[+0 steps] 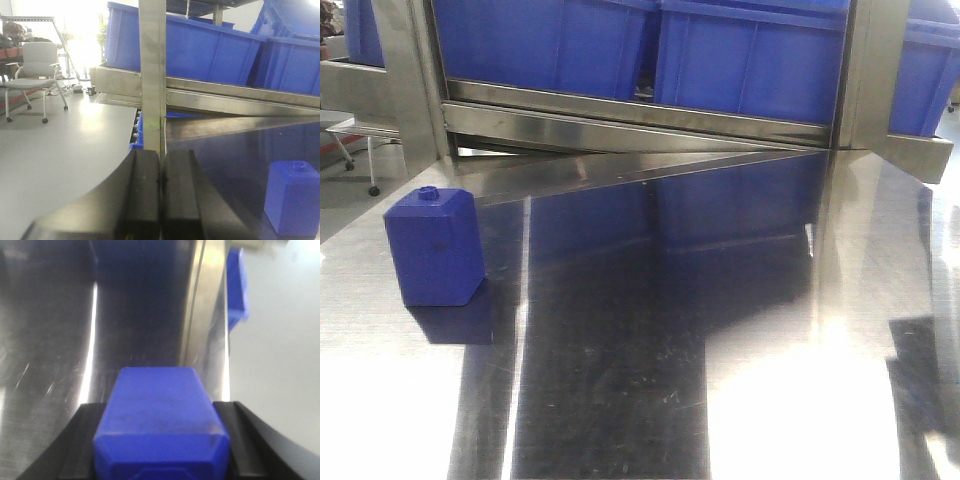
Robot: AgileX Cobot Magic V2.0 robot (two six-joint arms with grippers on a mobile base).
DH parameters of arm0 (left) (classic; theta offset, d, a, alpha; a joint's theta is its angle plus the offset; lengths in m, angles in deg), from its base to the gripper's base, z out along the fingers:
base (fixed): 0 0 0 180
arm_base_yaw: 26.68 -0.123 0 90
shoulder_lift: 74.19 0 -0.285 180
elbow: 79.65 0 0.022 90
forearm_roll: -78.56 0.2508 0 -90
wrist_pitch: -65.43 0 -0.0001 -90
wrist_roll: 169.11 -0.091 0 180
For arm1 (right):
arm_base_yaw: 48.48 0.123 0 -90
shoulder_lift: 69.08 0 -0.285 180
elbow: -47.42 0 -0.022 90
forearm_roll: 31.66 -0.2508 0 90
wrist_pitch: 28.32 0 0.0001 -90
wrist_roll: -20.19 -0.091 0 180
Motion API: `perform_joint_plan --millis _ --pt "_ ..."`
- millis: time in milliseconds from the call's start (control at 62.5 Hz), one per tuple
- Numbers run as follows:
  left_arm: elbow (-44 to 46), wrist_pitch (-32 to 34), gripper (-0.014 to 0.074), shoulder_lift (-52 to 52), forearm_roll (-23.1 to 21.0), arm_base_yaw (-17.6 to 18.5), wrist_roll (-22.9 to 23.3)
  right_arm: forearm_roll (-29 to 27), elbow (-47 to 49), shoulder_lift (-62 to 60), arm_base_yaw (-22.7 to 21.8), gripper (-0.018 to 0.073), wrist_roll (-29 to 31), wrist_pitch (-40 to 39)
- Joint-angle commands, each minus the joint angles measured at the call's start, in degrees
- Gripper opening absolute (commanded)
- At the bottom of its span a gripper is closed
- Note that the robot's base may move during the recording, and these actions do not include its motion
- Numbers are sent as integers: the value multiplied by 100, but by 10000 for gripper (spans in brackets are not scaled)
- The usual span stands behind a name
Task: Pick and sort blue part to right shelf
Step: 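Lift the blue part with the right gripper and hold it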
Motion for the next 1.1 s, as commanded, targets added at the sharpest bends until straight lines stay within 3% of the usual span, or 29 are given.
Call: perform_joint_plan --millis 0,224,656,1088 --pt "-126 482 124 -124 -46 0 61 206 -219 -608 -41 356 74 -1040" --pt "-126 482 124 -124 -46 0 61 237 -1010 -1955 -41 356 74 -1777" --pt "-126 482 124 -124 -46 0 61 327 -1533 -4277 -41 356 74 -1582" --pt "-126 482 124 -124 -46 0 61 327 -1533 -4691 -41 356 74 -1392"
